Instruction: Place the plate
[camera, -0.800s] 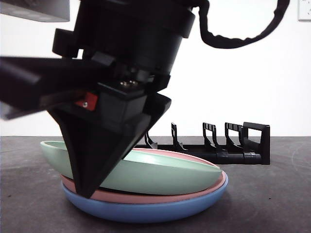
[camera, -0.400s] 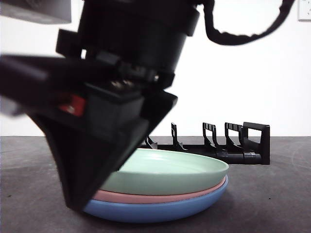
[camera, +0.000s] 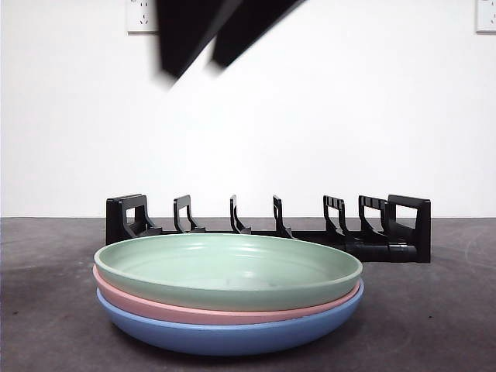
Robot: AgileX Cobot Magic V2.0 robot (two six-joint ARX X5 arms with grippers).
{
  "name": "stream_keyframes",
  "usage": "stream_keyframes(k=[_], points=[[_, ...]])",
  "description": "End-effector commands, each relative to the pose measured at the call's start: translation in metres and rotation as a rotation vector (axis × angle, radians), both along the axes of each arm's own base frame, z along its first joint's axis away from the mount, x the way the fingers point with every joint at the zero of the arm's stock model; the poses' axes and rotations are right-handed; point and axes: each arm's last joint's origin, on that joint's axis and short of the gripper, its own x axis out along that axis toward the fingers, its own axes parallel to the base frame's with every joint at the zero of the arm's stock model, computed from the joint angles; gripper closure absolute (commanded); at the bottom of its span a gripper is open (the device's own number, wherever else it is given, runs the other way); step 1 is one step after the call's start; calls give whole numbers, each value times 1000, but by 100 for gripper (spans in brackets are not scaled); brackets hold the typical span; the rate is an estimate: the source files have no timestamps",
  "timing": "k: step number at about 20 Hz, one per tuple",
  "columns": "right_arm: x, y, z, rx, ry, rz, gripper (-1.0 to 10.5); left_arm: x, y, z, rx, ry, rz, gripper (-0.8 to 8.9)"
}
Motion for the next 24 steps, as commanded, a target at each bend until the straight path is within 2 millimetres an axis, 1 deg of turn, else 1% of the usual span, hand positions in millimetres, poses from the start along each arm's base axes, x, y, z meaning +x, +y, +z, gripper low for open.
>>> stream_keyframes(k=[1, 3, 4, 7, 9, 11, 12, 13, 16, 18, 19, 20, 21, 22, 24], points=[[14, -21, 12, 2, -39, -85, 642, 1, 0, 6, -22, -33, 4, 563], [29, -43, 15, 16, -31, -172, 643, 1, -1, 7, -35, -50, 7, 563], [39, -57, 15, 29, -23, -232, 643, 2, -1, 8, -40, -61, 6, 563], [63, -93, 14, 116, -2, -359, 643, 3, -1, 12, -52, -93, 6, 563], [74, -114, 13, 185, -7, -409, 643, 4, -2, 14, -62, -117, 6, 563], [86, -139, 14, 247, -45, -456, 643, 7, -3, 17, -77, -143, 7, 563], [90, -148, 15, 263, -62, -475, 643, 8, -3, 18, -85, -153, 8, 563], [98, -162, 16, 282, -91, -506, 643, 12, -5, 20, -97, -167, 10, 563], [113, -190, 23, 324, -178, -628, 642, 30, -12, 23, -105, -184, 10, 563], [115, -200, 24, 328, -191, -678, 642, 44, -17, 23, -108, -178, 11, 563], [115, -202, 23, 333, -183, -694, 645, 48, -19, 21, -101, -163, 10, 580], [115, -203, 23, 333, -174, -699, 854, 51, -20, 19, -92, -142, 10, 831], [114, -203, 22, 330, -168, -688, 907, 52, -21, 18, -89, -132, 9, 805], [114, -202, 22, 337, -157, -676, 932, 54, -21, 18, -90, -133, 9, 807], [113, -202, 20, 329, -139, -673, 932, 53, -21, 16, -84, -118, 9, 806]])
